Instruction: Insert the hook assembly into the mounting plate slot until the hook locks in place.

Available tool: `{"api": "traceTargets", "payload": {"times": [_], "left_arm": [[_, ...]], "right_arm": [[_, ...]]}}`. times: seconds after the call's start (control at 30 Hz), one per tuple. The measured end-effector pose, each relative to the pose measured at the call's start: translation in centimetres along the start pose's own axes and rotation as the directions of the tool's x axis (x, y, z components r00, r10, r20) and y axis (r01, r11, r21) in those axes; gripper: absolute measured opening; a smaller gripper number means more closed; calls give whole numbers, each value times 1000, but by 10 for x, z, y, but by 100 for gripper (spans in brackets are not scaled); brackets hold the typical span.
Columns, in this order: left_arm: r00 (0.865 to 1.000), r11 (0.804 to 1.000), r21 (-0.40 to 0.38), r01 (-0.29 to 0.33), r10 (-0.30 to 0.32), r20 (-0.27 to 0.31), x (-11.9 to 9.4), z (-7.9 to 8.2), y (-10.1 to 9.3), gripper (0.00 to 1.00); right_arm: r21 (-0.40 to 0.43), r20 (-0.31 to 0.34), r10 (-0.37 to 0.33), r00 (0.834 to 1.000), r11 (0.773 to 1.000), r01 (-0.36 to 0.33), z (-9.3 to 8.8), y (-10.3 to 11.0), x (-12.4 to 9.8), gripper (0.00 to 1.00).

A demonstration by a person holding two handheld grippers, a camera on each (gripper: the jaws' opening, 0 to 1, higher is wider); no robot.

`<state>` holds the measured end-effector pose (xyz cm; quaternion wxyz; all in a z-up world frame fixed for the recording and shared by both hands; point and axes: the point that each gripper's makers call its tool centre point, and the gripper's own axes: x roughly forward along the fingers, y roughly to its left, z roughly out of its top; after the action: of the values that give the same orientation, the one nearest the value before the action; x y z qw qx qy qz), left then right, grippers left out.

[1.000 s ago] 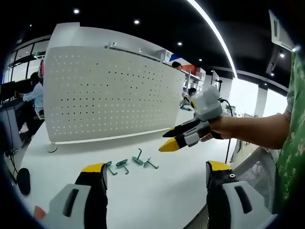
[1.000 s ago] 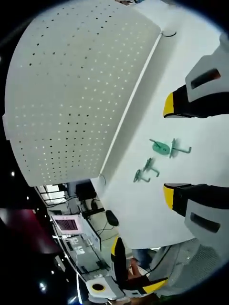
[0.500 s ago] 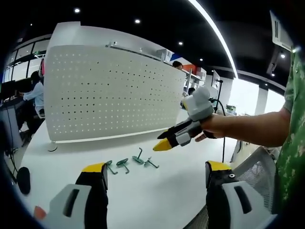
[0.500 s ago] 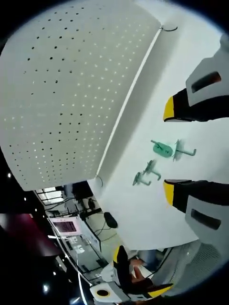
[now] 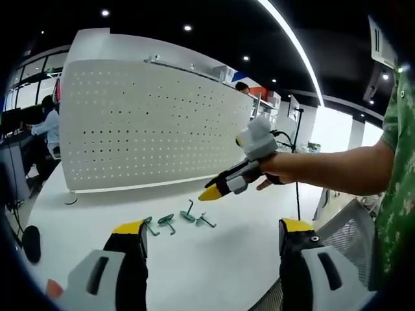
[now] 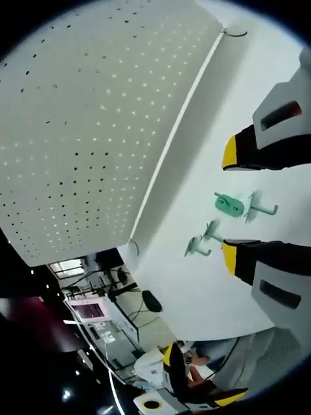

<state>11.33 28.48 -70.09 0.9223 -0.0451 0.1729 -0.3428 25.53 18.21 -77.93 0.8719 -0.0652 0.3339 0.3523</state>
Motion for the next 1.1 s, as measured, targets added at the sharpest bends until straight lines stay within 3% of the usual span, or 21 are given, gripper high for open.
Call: {"api": "traceTargets", "payload": {"times": [1.1], "left_arm": [[1000,1000,-14,-15,15,-16,1,-4,6,84]], "right_arm": [[12,-113,43,993,999,-42,-15,-10,37,33]]}}
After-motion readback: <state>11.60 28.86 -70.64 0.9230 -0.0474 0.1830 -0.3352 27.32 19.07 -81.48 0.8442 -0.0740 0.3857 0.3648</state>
